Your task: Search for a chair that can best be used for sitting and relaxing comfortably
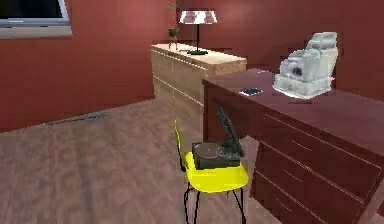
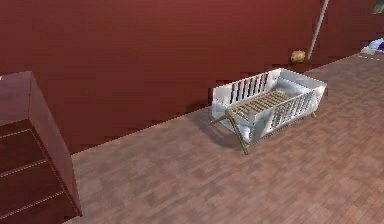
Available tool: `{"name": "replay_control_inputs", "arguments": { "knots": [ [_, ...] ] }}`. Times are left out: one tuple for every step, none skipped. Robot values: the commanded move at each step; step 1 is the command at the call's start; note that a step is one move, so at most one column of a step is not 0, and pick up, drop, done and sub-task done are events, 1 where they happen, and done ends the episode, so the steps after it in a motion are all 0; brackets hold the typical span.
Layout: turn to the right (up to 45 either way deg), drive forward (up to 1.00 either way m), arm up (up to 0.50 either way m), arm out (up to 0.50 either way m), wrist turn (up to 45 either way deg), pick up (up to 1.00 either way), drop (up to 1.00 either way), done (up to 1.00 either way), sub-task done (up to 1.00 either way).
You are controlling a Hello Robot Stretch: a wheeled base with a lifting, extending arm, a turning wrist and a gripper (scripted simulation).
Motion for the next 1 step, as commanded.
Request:
{"name": "replay_control_inputs", "arguments": {
  "knots": [
    [0.0, 0.00, 0.00, 0.00, 0.0, 0.00, 0.00, 1.00, 0.00]
  ]
}}
